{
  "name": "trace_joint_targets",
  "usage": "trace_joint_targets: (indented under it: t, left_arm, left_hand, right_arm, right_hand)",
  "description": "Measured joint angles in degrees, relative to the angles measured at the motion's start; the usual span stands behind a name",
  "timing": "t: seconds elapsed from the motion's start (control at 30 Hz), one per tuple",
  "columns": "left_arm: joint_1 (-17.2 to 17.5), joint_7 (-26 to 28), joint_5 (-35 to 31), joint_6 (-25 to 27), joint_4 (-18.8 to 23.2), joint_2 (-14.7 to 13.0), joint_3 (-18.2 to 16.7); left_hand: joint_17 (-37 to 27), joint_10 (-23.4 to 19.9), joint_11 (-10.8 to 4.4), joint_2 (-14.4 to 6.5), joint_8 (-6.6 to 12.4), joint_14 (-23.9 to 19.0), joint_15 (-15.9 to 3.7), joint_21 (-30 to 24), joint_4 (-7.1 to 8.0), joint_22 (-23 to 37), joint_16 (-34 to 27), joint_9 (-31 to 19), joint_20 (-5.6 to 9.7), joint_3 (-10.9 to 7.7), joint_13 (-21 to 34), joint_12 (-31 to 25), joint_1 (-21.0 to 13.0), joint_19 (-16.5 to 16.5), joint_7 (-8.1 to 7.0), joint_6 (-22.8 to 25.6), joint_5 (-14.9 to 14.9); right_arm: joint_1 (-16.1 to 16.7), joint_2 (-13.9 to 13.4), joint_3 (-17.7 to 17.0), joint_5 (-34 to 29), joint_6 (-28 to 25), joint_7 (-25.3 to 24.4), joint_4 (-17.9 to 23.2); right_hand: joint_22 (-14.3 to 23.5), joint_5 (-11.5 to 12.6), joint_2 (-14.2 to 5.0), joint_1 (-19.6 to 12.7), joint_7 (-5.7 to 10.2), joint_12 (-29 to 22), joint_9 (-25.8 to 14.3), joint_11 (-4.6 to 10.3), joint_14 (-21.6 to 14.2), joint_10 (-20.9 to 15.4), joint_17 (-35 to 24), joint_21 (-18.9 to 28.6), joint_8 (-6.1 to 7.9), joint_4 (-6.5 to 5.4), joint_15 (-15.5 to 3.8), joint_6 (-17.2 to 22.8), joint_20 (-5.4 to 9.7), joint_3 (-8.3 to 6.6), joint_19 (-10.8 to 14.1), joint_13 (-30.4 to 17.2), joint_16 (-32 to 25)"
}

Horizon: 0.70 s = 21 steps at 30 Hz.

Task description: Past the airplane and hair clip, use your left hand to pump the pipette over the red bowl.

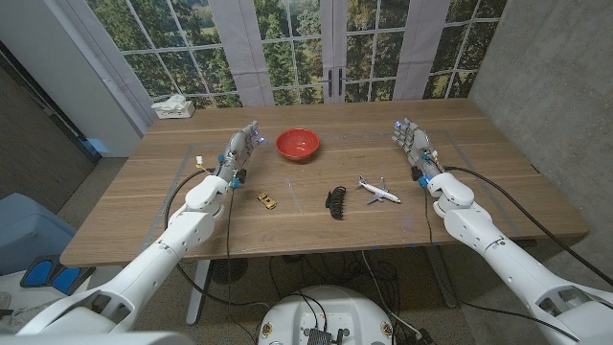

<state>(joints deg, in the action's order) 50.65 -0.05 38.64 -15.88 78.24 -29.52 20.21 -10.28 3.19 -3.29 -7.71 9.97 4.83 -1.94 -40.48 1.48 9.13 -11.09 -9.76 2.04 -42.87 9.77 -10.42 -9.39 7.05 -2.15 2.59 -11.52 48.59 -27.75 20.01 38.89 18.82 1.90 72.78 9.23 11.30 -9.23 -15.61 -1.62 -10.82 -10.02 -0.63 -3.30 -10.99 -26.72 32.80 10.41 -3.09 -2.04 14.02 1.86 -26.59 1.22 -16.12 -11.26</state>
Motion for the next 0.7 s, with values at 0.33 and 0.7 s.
trace_joint_targets:
  t: [0.33, 0.7]
  left_arm:
    - [1.92, 2.28, 0.62, 0.92, 3.29, -0.48, -0.70]
    - [2.49, 6.15, -3.83, 1.10, 5.54, -1.94, -0.60]
  left_hand:
    - [0.12, -1.00, -0.95, -0.22, 0.00, -1.33, -0.02, 0.29, 0.00, 0.09, -0.49, 0.00, 0.00, 0.00, 0.00, -0.45, -0.21, -1.29, 0.00, -0.01, 0.00]
    - [0.70, -8.73, 1.16, -0.06, 1.08, -11.11, 2.26, 1.35, -3.67, 0.36, -1.11, 0.01, -5.64, 1.27, -0.01, -1.50, -0.37, -9.38, 0.33, 5.64, 0.30]
  right_arm:
    - [0.16, 1.12, -0.77, 1.05, 2.03, 0.62, -2.02]
    - [1.46, 1.17, -1.14, 1.12, 2.46, -0.52, -0.95]
  right_hand:
    - [-0.01, 0.00, -0.21, -0.17, -0.31, -0.21, 0.01, -0.39, 0.00, -0.38, 0.14, 0.00, 0.00, 0.00, 0.00, 0.30, -0.01, 0.00, 0.43, 0.43, 0.00]
    - [0.26, -0.71, -0.21, -0.17, -1.75, -0.66, -0.27, -1.65, -1.74, -1.64, 1.22, -0.64, 0.41, 1.84, 1.75, 1.74, -1.55, 0.25, 2.36, 1.73, -1.24]
